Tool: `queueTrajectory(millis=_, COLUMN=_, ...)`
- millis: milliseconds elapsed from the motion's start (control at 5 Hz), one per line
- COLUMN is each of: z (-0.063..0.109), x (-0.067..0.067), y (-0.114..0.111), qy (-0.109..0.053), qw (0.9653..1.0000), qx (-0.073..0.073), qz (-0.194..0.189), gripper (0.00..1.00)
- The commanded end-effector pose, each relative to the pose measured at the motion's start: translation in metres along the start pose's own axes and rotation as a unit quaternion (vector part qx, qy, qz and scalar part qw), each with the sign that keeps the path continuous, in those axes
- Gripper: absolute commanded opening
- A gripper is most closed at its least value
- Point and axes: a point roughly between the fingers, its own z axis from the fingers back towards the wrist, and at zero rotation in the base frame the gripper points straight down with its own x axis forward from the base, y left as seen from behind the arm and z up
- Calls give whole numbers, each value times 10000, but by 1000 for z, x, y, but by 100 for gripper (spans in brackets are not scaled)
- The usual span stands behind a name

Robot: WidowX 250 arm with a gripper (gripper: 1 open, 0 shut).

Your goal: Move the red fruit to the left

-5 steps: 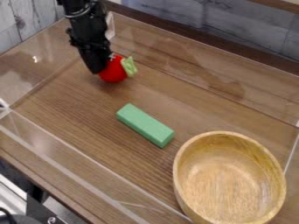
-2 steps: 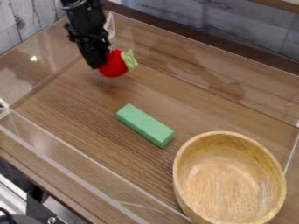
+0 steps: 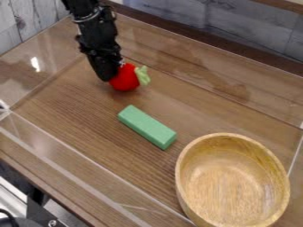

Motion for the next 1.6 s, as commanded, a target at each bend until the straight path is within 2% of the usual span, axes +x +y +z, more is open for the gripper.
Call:
queueTrajectory(millis=0, z=19, x=15, y=-7, qy=-178, qw=9979, qx=169, qz=-602, gripper=100)
queueTrajectory(millis=200, z=31, x=24, y=-14, qy=-147, qw=9953, qx=148, qz=-945, gripper=100)
queueTrajectory(millis=400, z=40, x=32, y=-21, qy=-112, qw=9909, qx=96, qz=-1337, gripper=100)
queueTrajectory(millis=800, z=47, x=47, y=-38, qy=-86, qw=9879, qx=46, qz=-1549, gripper=100)
queueTrajectory(millis=1200, z=57, x=64, y=-30, qy=28, qw=9846, qx=5, qz=-1745, gripper=100)
queueTrajectory(millis=1400, z=53, x=78, y=-31, qy=82, qw=9840, qx=-10, qz=-1780, gripper=100)
